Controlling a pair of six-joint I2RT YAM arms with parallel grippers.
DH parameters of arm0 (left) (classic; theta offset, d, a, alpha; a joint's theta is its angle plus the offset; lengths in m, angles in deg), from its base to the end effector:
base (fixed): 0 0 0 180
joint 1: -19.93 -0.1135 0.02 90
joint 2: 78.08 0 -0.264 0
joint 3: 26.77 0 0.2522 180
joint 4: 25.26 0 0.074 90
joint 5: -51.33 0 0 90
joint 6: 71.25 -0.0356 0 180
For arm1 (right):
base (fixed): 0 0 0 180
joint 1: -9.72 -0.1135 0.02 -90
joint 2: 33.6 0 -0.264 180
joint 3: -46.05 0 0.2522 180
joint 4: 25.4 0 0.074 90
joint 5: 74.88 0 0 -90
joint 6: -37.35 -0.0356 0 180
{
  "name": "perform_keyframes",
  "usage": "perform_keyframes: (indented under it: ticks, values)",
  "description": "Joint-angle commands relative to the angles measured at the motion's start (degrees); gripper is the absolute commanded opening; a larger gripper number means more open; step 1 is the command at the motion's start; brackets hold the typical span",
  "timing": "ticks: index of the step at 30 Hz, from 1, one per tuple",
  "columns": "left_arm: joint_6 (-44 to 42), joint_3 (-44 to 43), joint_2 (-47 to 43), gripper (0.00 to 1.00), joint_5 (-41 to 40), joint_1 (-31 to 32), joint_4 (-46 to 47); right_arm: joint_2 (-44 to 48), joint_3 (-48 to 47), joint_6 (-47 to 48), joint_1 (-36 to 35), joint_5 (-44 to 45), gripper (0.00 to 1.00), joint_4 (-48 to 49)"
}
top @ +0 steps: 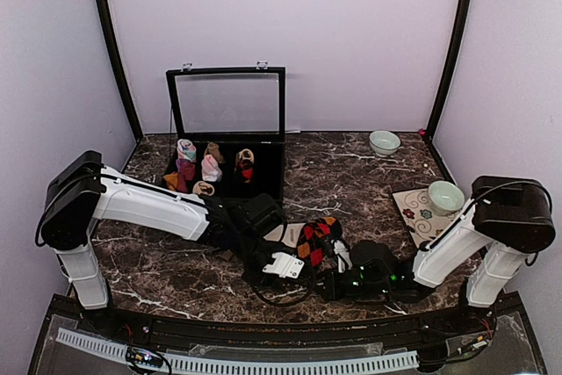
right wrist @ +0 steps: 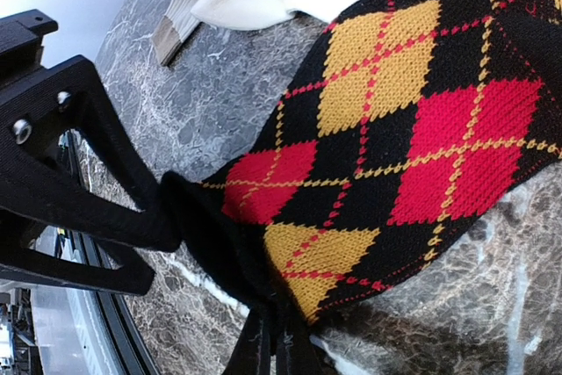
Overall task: Roll the socks
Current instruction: Roll the sock at the center of the board.
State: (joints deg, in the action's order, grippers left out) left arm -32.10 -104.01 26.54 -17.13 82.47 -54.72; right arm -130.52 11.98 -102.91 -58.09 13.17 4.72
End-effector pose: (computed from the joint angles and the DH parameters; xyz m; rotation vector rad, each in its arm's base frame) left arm 0.1586 -0.3336 0.1633 2.2101 1.2793 -0.5597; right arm 0.0967 0.2403 0.0919 -0.3897 2.3780 1.1493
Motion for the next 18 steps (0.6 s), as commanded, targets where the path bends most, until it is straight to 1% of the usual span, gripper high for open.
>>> perform_keyframes:
  ticks: [1, 6, 12, 18]
  values:
    - [-1.8, 1.7, 0.4, 0.4, -1.9, 0.2, 3.4, -3.2, 1.7, -0.2, 0.0, -2.7, 0.0, -12.8]
    - [-2.0, 1.8, 0.6, 0.4, -2.9, 0.2, 4.1, -3.1, 1.9, 0.2, 0.3, -3.3, 0.0, -12.9]
    - [-2.8, 1.7, -0.3, 0.4, -2.0, 0.2, 2.9, -3.3, 1.8, 0.3, 0.6, -3.9, 0.0, -13.2]
    - [-3.3, 0.4, 2.2, 0.39, -2.2, 0.1, 0.4, -3.2, 1.7, 0.5, 0.8, -4.0, 0.0, -13.1]
